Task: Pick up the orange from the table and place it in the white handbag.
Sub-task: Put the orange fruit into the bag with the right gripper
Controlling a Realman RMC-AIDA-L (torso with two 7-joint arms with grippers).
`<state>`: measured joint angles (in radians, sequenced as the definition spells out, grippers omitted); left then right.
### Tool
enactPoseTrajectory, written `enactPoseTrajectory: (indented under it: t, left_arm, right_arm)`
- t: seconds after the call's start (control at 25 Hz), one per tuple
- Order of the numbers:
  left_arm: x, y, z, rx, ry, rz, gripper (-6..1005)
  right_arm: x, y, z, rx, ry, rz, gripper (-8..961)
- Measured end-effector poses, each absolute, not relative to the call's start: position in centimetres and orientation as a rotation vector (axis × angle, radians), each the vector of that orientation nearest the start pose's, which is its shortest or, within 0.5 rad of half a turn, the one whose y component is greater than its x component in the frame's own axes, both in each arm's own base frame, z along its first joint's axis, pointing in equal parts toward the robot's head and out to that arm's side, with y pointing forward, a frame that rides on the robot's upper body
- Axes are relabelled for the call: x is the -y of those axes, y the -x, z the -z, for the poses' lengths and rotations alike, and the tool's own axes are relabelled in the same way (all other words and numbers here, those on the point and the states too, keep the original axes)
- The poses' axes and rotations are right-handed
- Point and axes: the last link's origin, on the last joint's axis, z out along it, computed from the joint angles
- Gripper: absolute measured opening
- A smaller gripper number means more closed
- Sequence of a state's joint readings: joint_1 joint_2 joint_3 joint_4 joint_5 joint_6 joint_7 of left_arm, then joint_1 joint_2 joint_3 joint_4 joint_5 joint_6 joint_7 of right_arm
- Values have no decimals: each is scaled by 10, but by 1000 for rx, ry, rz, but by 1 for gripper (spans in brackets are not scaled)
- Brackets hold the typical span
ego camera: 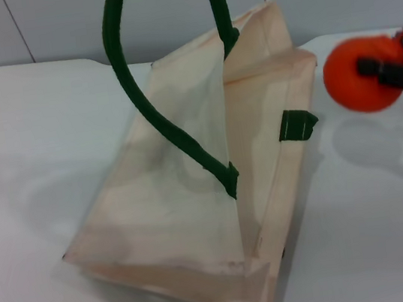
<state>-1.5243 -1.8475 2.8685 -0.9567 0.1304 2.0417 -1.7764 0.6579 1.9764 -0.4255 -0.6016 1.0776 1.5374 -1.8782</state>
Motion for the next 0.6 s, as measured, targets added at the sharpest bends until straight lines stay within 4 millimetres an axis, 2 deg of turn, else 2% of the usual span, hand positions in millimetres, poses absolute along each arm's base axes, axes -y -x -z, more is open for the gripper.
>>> enactPoseTrajectory:
  t: [0.24,0.48,0.6]
  left_arm:
    - [-436,48,-158,618,2882,238,121]
    - [-437,41,-160,592,2885,246,121]
    - [-437,37,-160,583,2888,249,120]
  right_arm:
    - [-382,-235,-57,-333,2585,-780,400]
    - [-380,-211,-21,-248,2776,-707,366]
    - [-380,-204,-13,-230,2821,-696,341]
